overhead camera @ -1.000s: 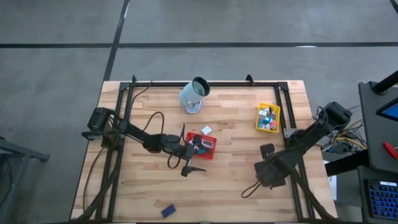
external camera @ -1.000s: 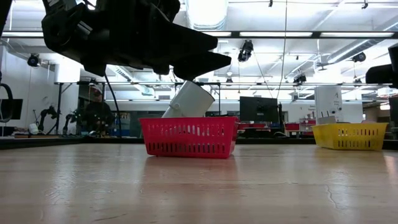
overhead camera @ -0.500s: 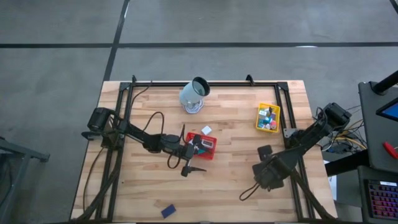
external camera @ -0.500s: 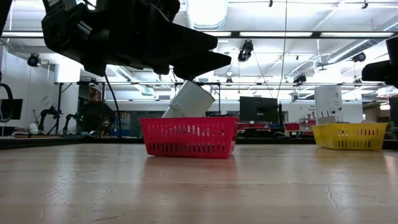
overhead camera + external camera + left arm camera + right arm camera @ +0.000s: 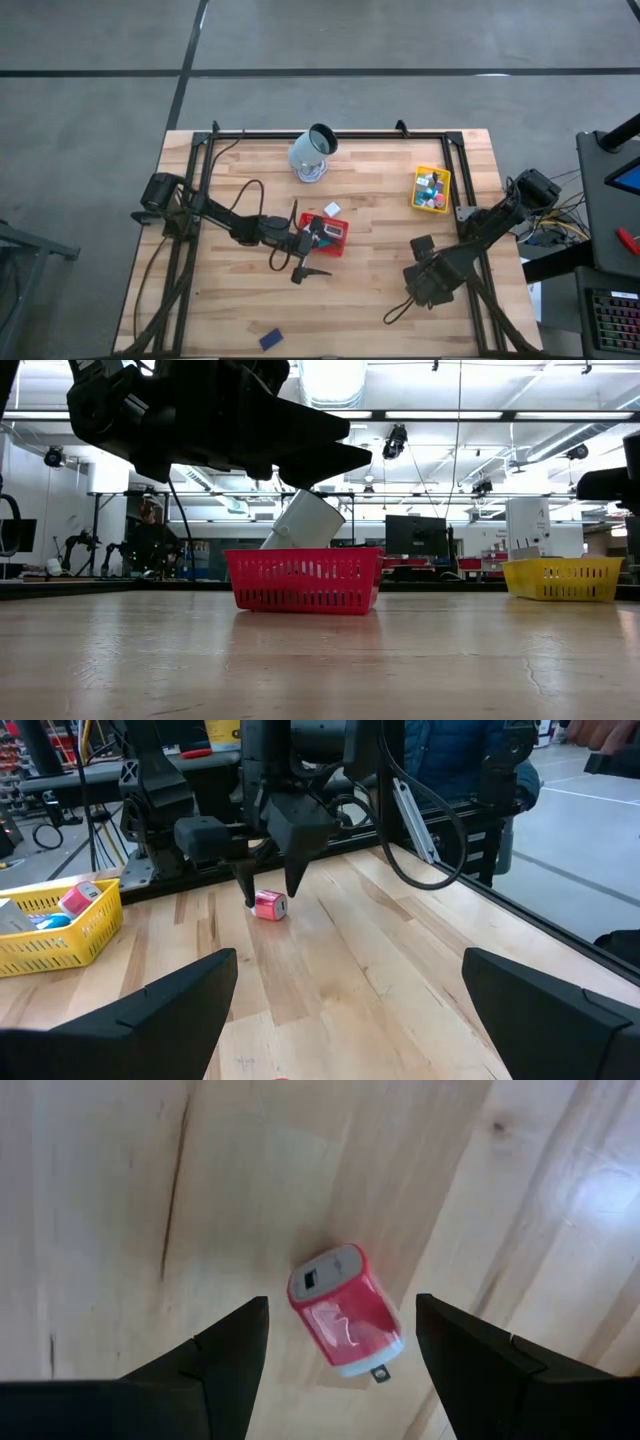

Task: Pick & Place Office items
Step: Put the pink charger adapter into the yellow basket

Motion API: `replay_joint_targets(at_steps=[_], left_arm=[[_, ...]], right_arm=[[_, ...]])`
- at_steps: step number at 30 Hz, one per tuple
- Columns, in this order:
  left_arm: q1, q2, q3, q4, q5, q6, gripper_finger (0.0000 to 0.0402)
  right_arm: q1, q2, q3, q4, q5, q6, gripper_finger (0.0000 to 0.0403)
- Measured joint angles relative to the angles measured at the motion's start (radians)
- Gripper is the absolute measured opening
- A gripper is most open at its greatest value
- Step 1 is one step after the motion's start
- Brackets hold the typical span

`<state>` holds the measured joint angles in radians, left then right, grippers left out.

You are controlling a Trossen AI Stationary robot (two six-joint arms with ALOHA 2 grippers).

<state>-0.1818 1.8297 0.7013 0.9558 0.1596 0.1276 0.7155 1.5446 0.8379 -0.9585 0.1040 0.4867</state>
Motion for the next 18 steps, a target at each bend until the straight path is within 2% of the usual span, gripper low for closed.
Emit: replay_joint_targets(at_steps=[5,10,14,18], left_arm=[[0.0,0.0,0.0,0.0,0.0,0.0,0.0394],[0.0,0.0,0.0,0.0,0.0,0.0,0.0394],[0.0,0.0,0.0,0.0,0.0,0.0,0.0394],[0.0,0.0,0.0,0.0,0.0,0.001,0.0394]], right_arm=[[0.0,0.026,0.0,0.003,-0.023,-0.023,0.0241],[0.0,0.035,0.0,0.005,-0.026,-0.027,0.0219],[0.0,0.044,0.0,0.005,-0.026,-0.031,0.0189],[0.0,0.054,0.001,0.003,-0.025,-0.046,0.0139]])
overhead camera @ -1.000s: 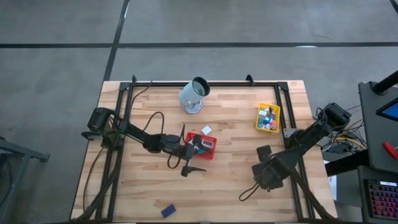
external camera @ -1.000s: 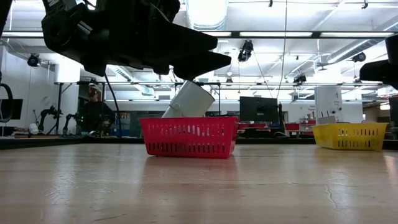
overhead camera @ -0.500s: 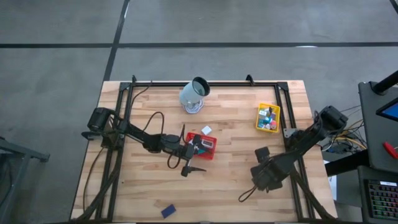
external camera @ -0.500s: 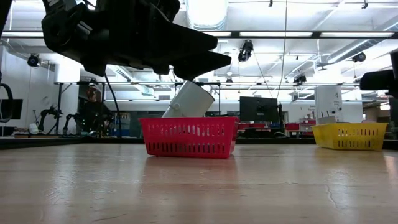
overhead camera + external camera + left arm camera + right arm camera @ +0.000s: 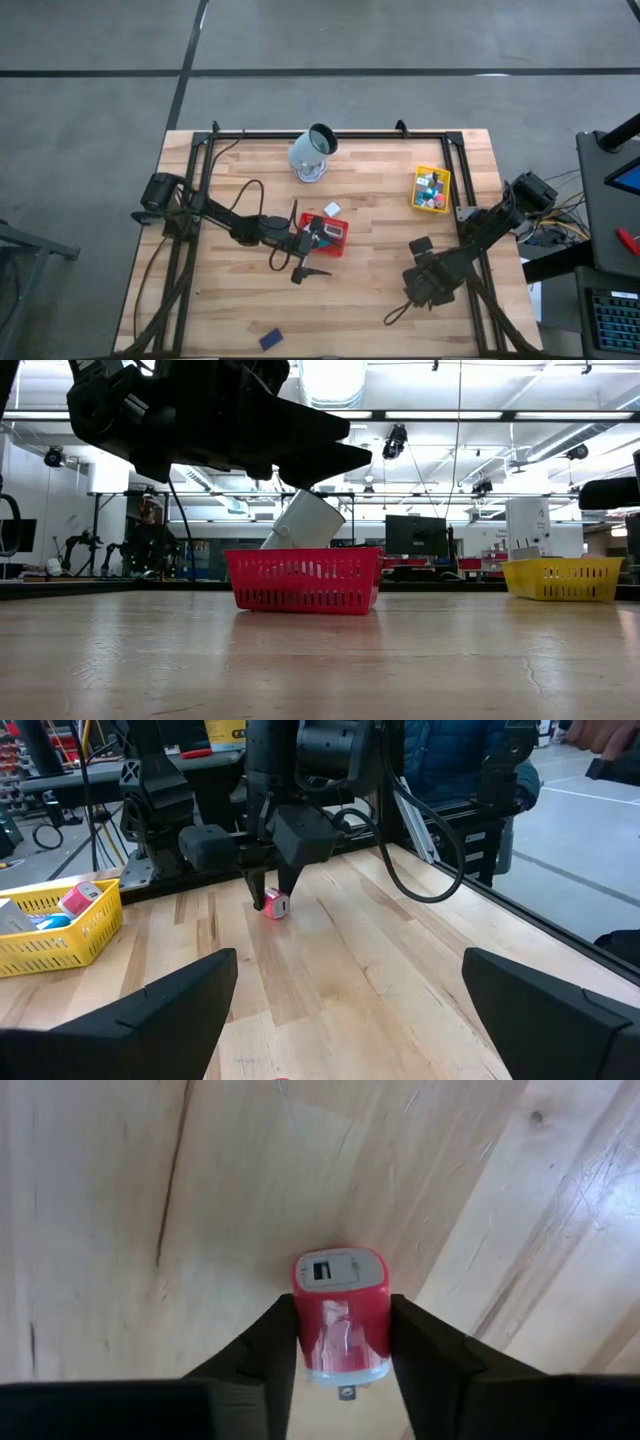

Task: Pick & Place Office items
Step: Put the pink charger adapter into the yellow basket

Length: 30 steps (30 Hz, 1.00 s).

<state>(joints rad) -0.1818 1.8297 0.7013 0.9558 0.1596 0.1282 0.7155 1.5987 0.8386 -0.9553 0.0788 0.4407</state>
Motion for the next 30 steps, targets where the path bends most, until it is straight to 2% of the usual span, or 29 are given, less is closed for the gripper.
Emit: replay_joint_targets(at_steps=[2,18,23,30], left_arm=[[0.0,0.0,0.0,0.0,0.0,0.0,0.0394],[0.0,0.0,0.0,0.0,0.0,0.006,0.0394],[0.0,0.0,0.0,0.0,0.0,0.006,0.0394],[0.0,0.0,0.0,0.0,0.0,0.006,0.0394]], right_arm=[[0.0,0.005,0.002,-0.003,0.003,-0.004,0.0117],[0.0,0.005,0.006,0.004,0.041,0.011,0.0117],[0.0,-0.003,0.005,0.048,0.115,0.032,0.0117],[0.0,-0.005,0.005,0.072,0.279,0.116,0.0117]])
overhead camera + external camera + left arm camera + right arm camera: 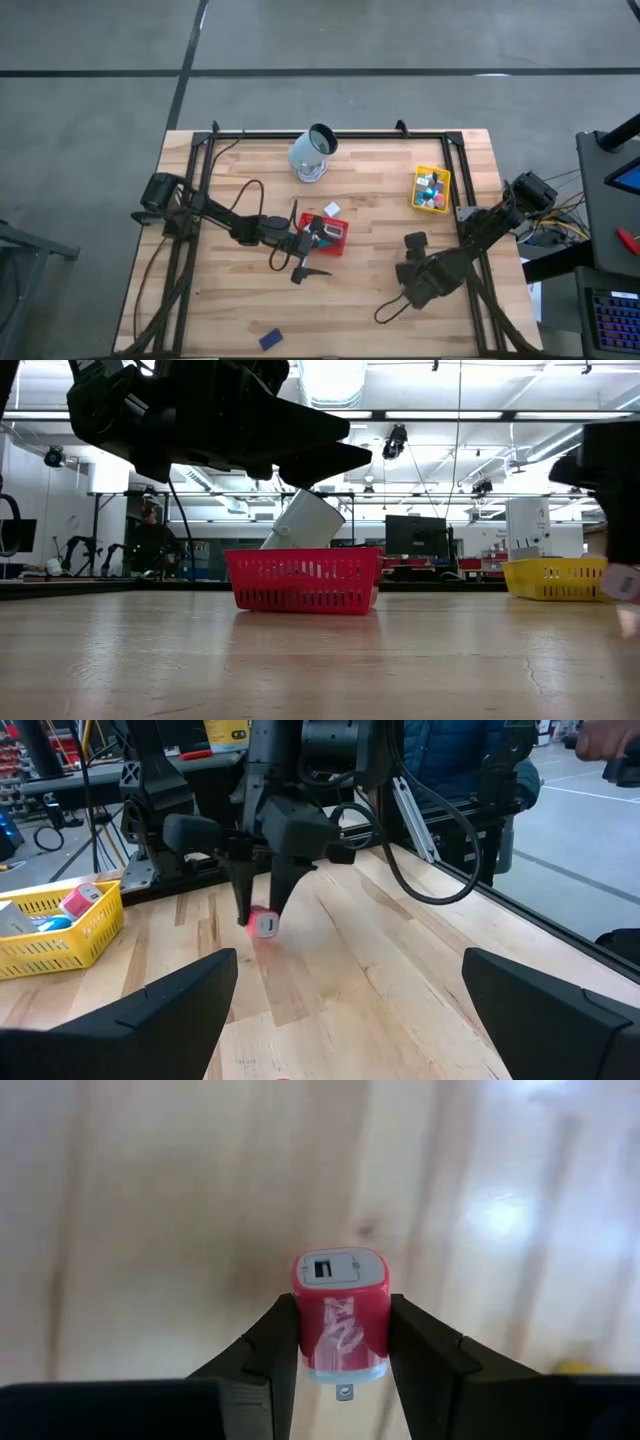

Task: Pick & Place Office items
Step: Put the pink charger adapter into the yellow basket

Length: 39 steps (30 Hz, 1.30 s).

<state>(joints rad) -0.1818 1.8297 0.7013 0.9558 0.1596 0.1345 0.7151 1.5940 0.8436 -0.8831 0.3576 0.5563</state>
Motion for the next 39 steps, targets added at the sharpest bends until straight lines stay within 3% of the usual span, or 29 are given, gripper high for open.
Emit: replay_joint_targets(at_steps=[8,20,27,39], left_arm=[[0.0,0.0,0.0,0.0,0.0,0.0,0.0394],[0.0,0.0,0.0,0.0,0.0,0.0,0.0394],[0.0,0.0,0.0,0.0,0.0,0.0,0.0394],[0.0,0.0,0.0,0.0,0.0,0.0,0.0394]], right_arm=[[-0.007,-0.002,0.0,-0.021,0.195,0.164,0.0117],[-0.071,-0.003,-0.002,-0.335,0.377,0.555,0.0117],[-0.132,-0.003,-0.017,-0.462,0.383,0.695,0.0117],[-0.271,-0.003,-0.078,-0.497,0.397,0.76,0.0117]])
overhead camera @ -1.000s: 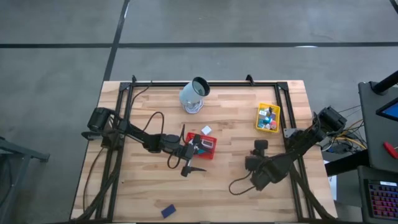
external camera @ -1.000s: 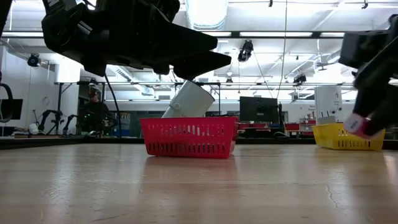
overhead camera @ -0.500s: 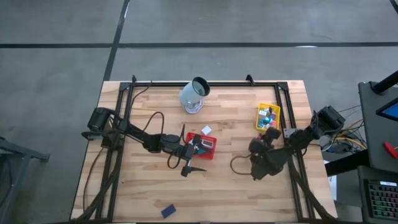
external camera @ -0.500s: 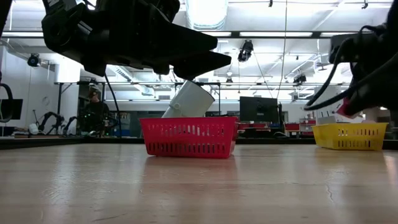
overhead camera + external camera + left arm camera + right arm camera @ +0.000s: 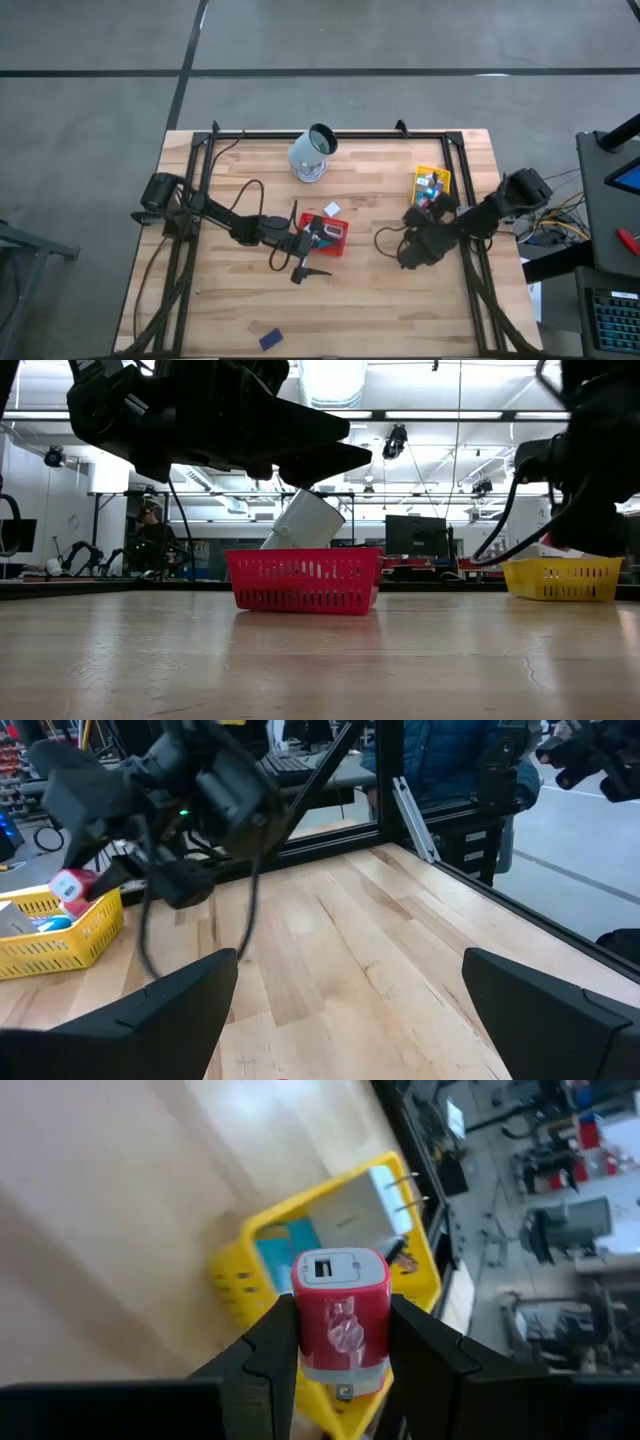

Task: Pick & Place Office items
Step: Put the pink charger adapter into the yellow basket

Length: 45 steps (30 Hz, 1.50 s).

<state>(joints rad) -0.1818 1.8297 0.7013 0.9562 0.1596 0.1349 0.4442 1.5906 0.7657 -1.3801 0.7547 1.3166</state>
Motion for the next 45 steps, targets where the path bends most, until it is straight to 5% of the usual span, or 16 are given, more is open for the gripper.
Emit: replay_joint_targets(at_steps=[16,36,45], left_arm=[[0.0,0.0,0.0,0.0,0.0,0.0,0.0394],[0.0,0.0,0.001,0.0,0.002,0.0,0.0394],[0.0,0.0,0.003,0.0,0.007,0.0,0.0394]], right_arm=[[-0.158,-0.045,-0.045,0.003,0.034,-0.041,0.0117],[-0.307,-0.514,-0.059,0.101,-0.023,-0.235,0.0117],[-0.432,-0.584,-0.06,0.181,-0.074,-0.367,0.0117]])
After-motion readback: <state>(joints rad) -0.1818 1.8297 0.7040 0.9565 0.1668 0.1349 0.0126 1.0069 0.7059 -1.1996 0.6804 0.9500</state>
